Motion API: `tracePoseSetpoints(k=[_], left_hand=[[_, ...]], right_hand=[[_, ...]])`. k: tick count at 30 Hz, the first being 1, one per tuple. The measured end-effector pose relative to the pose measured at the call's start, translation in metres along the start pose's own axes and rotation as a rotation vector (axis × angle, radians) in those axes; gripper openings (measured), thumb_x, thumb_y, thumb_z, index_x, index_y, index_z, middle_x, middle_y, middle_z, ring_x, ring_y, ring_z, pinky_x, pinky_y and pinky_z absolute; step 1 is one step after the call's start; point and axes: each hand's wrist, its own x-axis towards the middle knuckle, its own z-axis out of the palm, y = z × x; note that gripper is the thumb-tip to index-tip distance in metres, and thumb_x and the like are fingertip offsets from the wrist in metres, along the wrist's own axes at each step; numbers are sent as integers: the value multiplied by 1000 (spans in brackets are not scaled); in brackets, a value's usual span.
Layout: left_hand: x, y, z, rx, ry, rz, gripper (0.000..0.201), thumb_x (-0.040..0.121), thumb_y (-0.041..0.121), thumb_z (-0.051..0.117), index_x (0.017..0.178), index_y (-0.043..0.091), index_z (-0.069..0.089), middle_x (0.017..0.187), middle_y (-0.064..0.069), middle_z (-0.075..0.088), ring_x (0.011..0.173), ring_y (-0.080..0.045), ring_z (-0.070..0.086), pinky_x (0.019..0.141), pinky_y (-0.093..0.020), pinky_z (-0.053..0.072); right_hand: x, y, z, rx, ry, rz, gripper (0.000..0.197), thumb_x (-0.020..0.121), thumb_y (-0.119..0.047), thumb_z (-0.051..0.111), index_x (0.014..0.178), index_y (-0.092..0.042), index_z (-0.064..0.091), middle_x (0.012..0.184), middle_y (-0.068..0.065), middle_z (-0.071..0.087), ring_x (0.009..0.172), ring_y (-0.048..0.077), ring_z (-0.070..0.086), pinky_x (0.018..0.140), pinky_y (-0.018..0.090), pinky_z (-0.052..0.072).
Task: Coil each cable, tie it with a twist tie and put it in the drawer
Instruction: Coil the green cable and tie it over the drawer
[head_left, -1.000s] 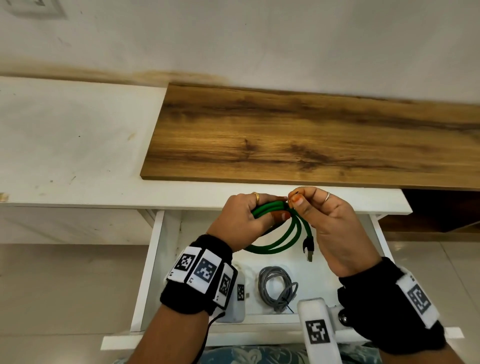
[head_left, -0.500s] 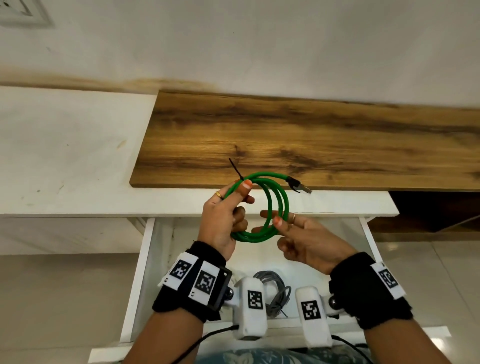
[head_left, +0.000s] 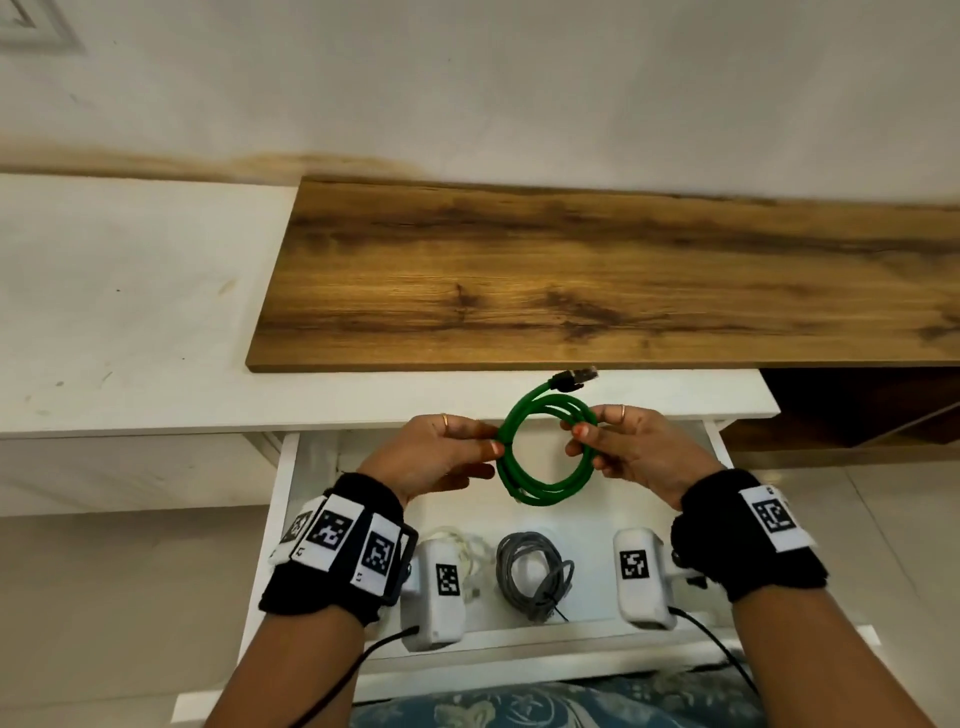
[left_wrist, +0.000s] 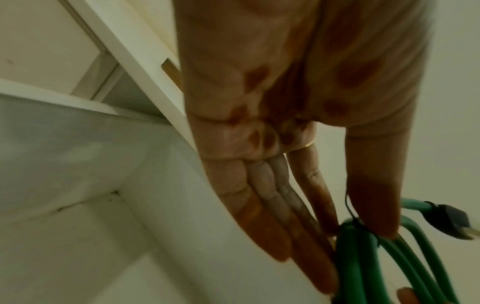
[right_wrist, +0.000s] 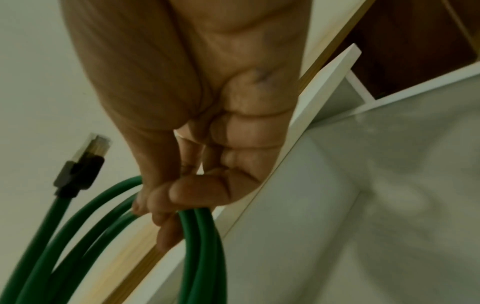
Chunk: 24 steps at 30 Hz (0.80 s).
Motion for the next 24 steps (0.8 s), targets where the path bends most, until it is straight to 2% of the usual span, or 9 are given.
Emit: tracePoseSetpoints(k=[2,4,6,11,15,17,20,22,24], left_hand=[[2,-3,-2,131,-22,-12,21,84,16,70,105,18,67,98,-2,74,85,-9,70,76,-21,50],[2,-5,-5,283,-31,-18,20,86,19,68,106,19,65,100,0,72,87,-9,69,79,-23,52],[2,-8,-9,432,-31,-31,22,89,25,64,110,20,63,103,4,70,90,-9,68,83,-26,50],[1,-16,-26,747,-44,-140,30,93,34,56,116,15,62,110,1,65,94,-13,65,81,-28,50],[-1,-16,-37,690,-4,-192,29,94,33,53,113,12,62,110,0,65,96,-15,65,79,-27,48],[-3,-16,-41,646,34,-202,28,95,32,53,110,11,62,108,0,66,96,-16,65,82,-28,49],[-5,-19,-50,658,70,-225,27,95,34,53,106,11,63,104,2,66,93,-16,65,81,-29,49],[-4,-23,-58,657,85,-252,26,94,34,54,105,12,63,102,2,67,90,-15,65,76,-27,49],[-3,-26,-65,645,106,-277,23,93,35,55,102,14,63,102,3,67,90,-15,66,76,-27,49]], right_hand=[[6,4,-9,-83,-3,7,13,89,-14,61,100,-9,67,78,2,70,53,5,51,54,15,44],[13,7,-20,-212,-17,21,11,90,-15,62,98,-11,68,78,1,70,54,5,53,55,16,45],[22,10,-31,-412,-51,51,9,91,-16,61,95,-13,68,79,-1,71,58,6,55,57,17,46],[52,35,-45,-940,-207,231,13,92,-13,54,92,-14,67,75,-2,64,60,10,52,54,16,44],[78,63,-55,-1284,-326,339,22,94,-23,53,104,-10,67,87,3,69,66,12,56,62,21,47],[95,85,-67,-1399,-330,369,19,89,-28,57,92,-15,70,85,3,72,69,17,61,73,26,53],[119,121,-84,-1522,-319,402,26,79,-31,64,54,-23,62,61,-6,61,63,20,60,79,33,55],[117,129,-76,-1565,-321,429,26,77,-23,63,52,-19,57,63,-5,58,62,19,56,73,30,51],[112,137,-66,-1641,-317,428,18,77,-16,57,60,-19,55,73,-1,61,69,21,58,75,35,50]])
